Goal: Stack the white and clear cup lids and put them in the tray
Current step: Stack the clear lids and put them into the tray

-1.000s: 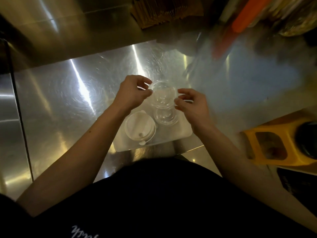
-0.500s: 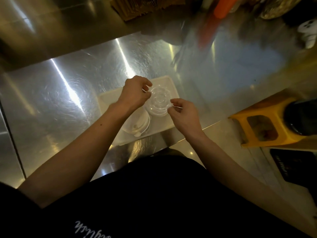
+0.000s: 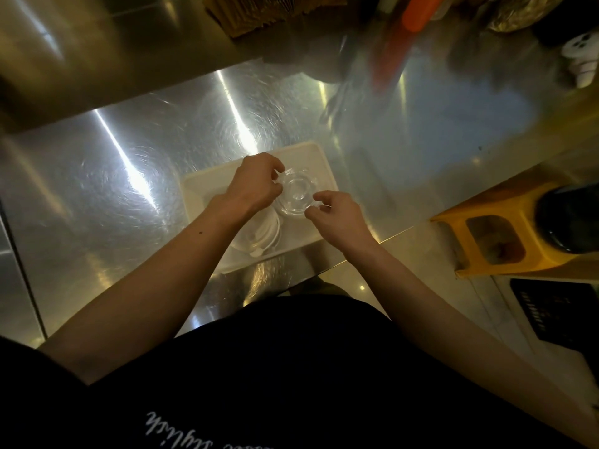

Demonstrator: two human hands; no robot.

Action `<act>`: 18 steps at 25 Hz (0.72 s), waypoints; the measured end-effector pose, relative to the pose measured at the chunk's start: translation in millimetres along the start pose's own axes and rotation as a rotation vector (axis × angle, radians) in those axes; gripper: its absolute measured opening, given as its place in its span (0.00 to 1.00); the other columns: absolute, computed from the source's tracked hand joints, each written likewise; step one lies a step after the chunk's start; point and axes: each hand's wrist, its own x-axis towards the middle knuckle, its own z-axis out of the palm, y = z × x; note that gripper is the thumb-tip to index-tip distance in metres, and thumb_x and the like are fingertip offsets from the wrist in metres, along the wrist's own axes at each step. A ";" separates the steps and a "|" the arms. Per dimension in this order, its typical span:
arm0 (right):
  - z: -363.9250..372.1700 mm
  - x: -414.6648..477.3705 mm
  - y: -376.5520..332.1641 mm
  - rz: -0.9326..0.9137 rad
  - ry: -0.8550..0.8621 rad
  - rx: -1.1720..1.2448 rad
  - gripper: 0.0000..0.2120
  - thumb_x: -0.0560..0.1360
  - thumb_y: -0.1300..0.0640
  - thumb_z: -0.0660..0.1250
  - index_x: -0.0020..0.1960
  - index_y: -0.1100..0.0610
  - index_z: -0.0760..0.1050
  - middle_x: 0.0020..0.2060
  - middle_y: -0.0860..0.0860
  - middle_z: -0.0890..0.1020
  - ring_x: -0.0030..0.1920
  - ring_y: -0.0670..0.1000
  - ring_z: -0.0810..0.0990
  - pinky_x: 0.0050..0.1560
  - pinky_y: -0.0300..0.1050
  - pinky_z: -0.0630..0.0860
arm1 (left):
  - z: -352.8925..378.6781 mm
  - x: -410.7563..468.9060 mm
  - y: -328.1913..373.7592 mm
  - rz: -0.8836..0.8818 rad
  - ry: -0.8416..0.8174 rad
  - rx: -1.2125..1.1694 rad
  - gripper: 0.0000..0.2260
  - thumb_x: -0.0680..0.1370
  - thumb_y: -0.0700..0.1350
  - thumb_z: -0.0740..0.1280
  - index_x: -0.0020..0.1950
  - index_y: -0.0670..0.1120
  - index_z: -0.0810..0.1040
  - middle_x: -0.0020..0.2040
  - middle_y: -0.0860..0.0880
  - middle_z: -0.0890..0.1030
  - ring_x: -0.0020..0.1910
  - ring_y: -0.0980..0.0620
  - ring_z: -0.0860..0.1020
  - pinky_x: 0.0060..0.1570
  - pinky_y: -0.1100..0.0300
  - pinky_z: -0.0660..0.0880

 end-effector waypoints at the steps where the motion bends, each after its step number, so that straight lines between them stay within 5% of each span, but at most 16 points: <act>1: -1.0 0.7 -0.4 0.003 -0.007 -0.004 0.24 0.74 0.53 0.67 0.69 0.58 0.73 0.68 0.56 0.77 0.67 0.54 0.76 0.64 0.48 0.72 | -0.4 -0.4 -0.2 -0.005 -0.005 -0.002 0.17 0.72 0.37 0.70 0.61 0.40 0.80 0.54 0.40 0.84 0.50 0.45 0.82 0.53 0.57 0.75; 10: -5.5 -4.8 -6.4 -0.002 -0.051 0.003 0.26 0.76 0.53 0.67 0.72 0.57 0.69 0.72 0.55 0.73 0.71 0.55 0.72 0.67 0.50 0.70 | -2.3 -8.5 0.8 -0.022 -0.007 -0.050 0.18 0.73 0.41 0.70 0.63 0.43 0.79 0.57 0.42 0.83 0.52 0.46 0.82 0.55 0.51 0.78; 15: -13.1 -14.2 -16.8 -0.156 0.044 -0.012 0.22 0.76 0.58 0.67 0.69 0.59 0.71 0.65 0.57 0.78 0.62 0.56 0.78 0.57 0.43 0.72 | -10.3 -18.4 2.2 0.026 0.061 -0.089 0.15 0.74 0.45 0.68 0.60 0.46 0.80 0.56 0.46 0.83 0.50 0.49 0.82 0.54 0.47 0.79; 18: -14.2 -9.7 -18.6 -0.257 0.053 -0.079 0.25 0.76 0.56 0.66 0.72 0.57 0.69 0.67 0.56 0.77 0.65 0.55 0.77 0.66 0.49 0.74 | -12.6 -29.1 -0.2 0.096 0.156 -0.127 0.13 0.76 0.48 0.65 0.58 0.48 0.81 0.54 0.49 0.83 0.48 0.53 0.81 0.53 0.49 0.80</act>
